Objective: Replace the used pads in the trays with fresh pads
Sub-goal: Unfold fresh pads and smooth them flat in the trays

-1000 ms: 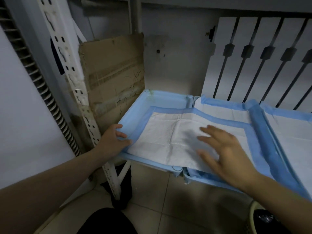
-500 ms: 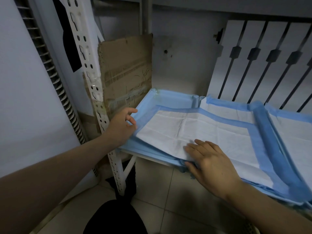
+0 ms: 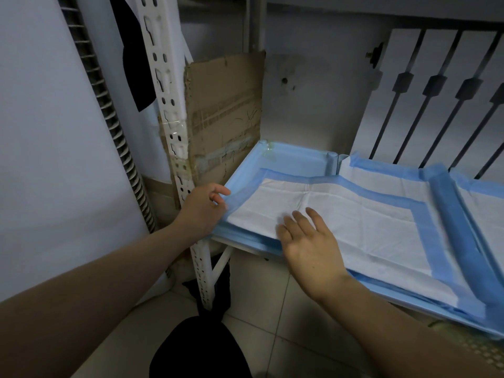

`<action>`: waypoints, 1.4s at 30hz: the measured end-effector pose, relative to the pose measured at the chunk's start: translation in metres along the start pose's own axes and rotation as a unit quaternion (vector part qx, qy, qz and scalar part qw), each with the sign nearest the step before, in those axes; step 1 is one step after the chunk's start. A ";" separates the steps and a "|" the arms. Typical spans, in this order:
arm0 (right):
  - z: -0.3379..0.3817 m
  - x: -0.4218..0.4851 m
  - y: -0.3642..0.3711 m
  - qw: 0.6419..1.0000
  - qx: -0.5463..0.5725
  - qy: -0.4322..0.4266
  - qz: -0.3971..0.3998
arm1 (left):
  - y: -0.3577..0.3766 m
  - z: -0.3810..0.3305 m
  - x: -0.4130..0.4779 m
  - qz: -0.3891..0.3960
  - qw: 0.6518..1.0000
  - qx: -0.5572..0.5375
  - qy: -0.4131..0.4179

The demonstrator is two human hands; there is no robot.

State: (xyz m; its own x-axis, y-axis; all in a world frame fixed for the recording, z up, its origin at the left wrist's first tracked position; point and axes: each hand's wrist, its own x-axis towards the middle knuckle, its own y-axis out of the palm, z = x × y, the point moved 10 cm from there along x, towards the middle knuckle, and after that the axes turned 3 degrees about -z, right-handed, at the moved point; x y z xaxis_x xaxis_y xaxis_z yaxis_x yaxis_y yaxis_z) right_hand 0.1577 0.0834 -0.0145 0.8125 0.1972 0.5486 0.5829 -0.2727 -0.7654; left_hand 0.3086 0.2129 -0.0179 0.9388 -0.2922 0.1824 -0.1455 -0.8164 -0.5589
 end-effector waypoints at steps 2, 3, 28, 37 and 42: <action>-0.006 0.000 0.001 1.000 0.011 0.019 0.005 | -0.004 -0.005 -0.008 -0.023 0.994 0.093 0.059; -0.008 -0.001 0.002 0.999 0.019 0.025 0.008 | -0.004 -0.014 -0.016 -0.036 0.979 0.159 0.120; -0.024 -0.007 0.002 0.987 -0.095 0.026 0.128 | 0.055 -0.060 -0.058 -0.004 0.804 0.443 0.396; -0.088 -0.072 -0.009 0.977 -0.141 0.088 0.132 | 0.080 -0.061 -0.068 0.020 0.809 0.475 0.345; -0.087 -0.064 -0.018 0.985 -0.111 0.089 0.101 | 0.134 -0.135 -0.115 0.072 0.841 0.362 0.396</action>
State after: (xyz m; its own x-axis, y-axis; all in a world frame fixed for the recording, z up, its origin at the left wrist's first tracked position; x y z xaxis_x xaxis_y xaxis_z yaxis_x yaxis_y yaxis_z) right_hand 0.0954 -0.0060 -0.0061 0.8879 -0.0460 0.4577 0.3784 -0.4928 -0.7836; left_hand 0.1390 0.0701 -0.0047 0.3841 -0.8362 0.3915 0.2563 -0.3108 -0.9153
